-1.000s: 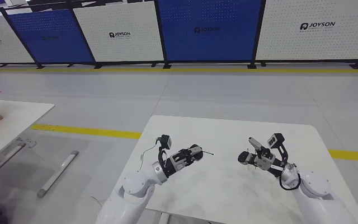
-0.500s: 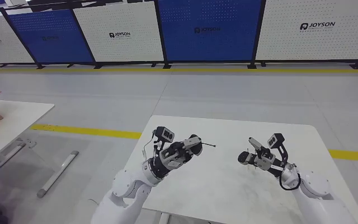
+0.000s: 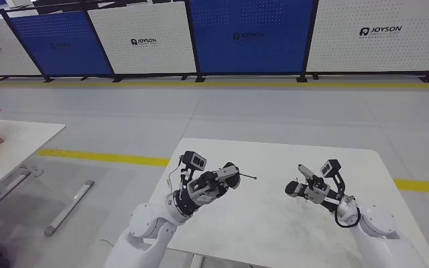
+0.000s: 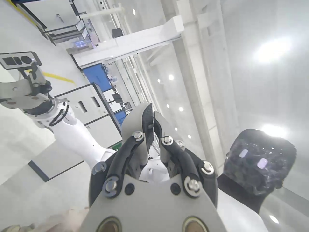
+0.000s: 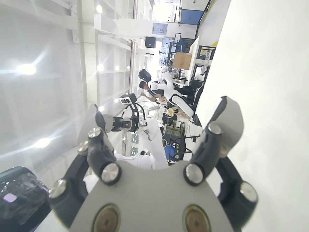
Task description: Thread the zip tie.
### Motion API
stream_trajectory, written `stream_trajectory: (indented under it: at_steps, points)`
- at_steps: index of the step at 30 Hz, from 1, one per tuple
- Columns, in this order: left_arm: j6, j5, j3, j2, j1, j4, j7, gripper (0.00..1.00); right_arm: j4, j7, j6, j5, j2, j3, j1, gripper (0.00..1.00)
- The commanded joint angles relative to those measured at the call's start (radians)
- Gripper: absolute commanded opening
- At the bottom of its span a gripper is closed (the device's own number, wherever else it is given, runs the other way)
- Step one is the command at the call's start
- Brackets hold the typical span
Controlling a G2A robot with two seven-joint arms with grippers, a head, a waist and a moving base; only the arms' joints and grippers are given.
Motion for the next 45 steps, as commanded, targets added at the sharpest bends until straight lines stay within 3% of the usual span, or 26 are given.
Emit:
stream_trajectory:
  at_steps: [1,4,10,21,24,31,35,42,45]
  points:
    - [0.000,0.000,0.000,0.000,0.000,0.000,0.000,0.00,0.000,0.000,0.000,0.000,0.000,0.000,0.000,1.00]
    - [0.006,-0.048,0.009,-0.002,-0.005,-0.006,0.018,0.00,0.000,0.000,0.000,0.000,0.000,0.000,0.000,1.00]
    - [0.095,-0.257,-0.015,-0.001,-0.011,0.000,-0.006,0.00,0.000,0.000,0.000,0.000,0.000,0.000,0.000,1.00]
    - [0.105,-0.275,-0.024,0.000,-0.015,0.005,0.004,0.00,0.000,0.000,0.000,0.000,0.000,0.000,0.000,1.00]
    - [0.111,-0.252,-0.008,0.000,-0.024,0.016,0.034,0.00,0.000,0.000,0.000,0.000,0.000,0.000,0.000,1.00]
    - [0.149,-0.148,0.048,0.002,-0.056,0.119,0.055,0.00,0.000,0.000,0.000,0.000,0.000,0.000,0.000,1.00]
    - [0.167,-0.115,0.091,0.001,-0.083,0.214,0.075,0.00,0.000,0.000,0.000,0.000,0.000,0.000,0.000,1.00]
    - [0.162,-0.043,0.153,-0.001,-0.121,0.355,0.086,0.00,0.000,0.000,0.000,0.000,0.000,0.000,0.000,1.00]
    - [0.149,0.002,0.170,-0.001,-0.133,0.386,0.099,0.00,0.000,0.000,0.000,0.000,0.000,0.000,0.000,1.00]
